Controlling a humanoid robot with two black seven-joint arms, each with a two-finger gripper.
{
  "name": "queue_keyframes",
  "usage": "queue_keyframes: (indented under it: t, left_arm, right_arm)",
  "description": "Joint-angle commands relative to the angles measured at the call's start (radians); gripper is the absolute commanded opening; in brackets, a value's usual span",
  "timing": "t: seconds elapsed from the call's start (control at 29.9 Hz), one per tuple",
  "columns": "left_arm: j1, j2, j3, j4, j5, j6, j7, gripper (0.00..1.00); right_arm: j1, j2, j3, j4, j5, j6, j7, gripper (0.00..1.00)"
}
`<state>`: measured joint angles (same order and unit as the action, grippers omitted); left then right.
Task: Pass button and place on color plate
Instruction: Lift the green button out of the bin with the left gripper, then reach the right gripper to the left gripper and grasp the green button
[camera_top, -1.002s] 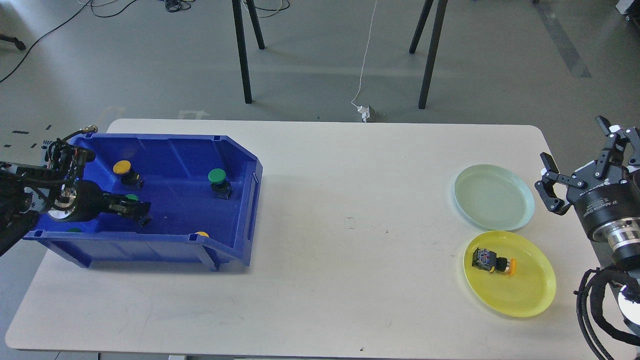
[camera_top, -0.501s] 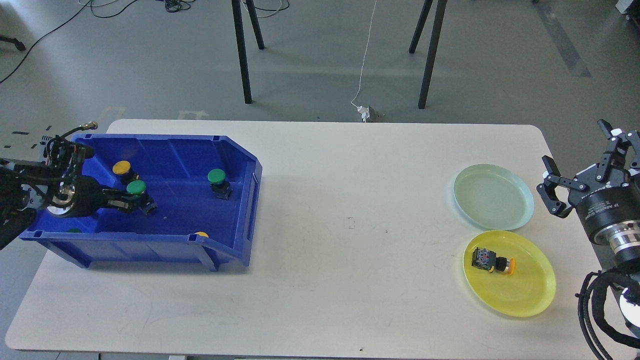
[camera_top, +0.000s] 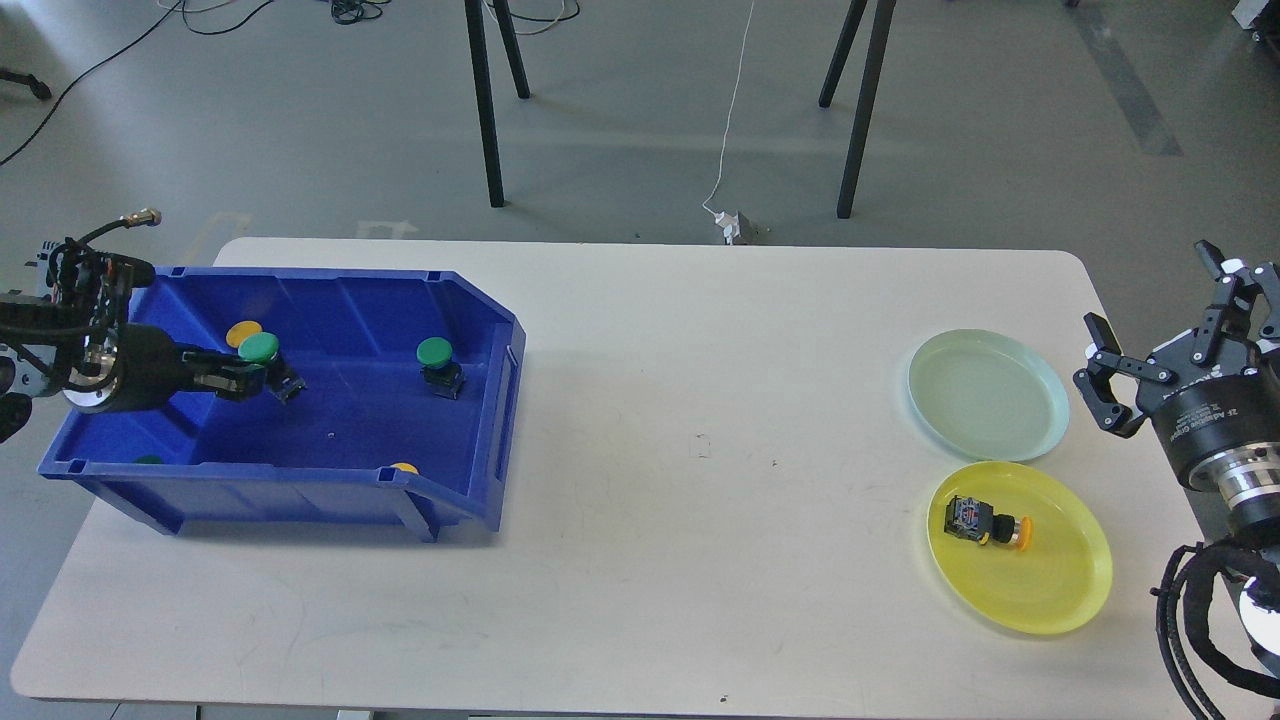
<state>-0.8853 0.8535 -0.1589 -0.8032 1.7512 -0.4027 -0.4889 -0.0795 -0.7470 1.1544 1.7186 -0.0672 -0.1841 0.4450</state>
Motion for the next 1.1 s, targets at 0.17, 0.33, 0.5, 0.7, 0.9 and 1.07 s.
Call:
queue_keyframes:
  t: [0.17,0.33,0.5,0.7,0.9,1.07]
  left_arm:
    - [-0.049,0.208,-0.140,-0.387,-0.349,-0.086,0.000,0.05]
    - [-0.046,0.173,-0.284,-0.521,-0.622,-0.086,0.000,0.05]
    - [-0.049,-0.034,-0.304,-0.493,-0.745,-0.086,0.000,0.05]
    - [-0.021,-0.261,-0.294,-0.357,-0.745,-0.071,0.000,0.05]
    - [-0.001,-0.318,-0.300,-0.337,-0.748,-0.067,0.000,0.05]
    - [-0.001,-0.330,-0.300,-0.335,-0.748,-0.041,0.000,0.05]
  right_arm:
    - [0.010,-0.011,-0.024,-0.017,-0.020,0.020,-0.014,0.98]
    - [0.056,-0.020,-0.024,-0.025,-0.115,0.256,-0.113,0.98]
    - [0.173,-0.112,-0.074,-0.025,-0.108,0.494,-0.164,0.98]
    - [0.499,-0.140,-0.401,-0.053,-0.045,0.558,-0.166,0.98]
    - [0.770,-0.002,-0.628,-0.218,-0.032,0.512,-0.172,0.98]
    - [0.825,0.135,-0.694,-0.336,-0.010,0.523,-0.190,0.98]
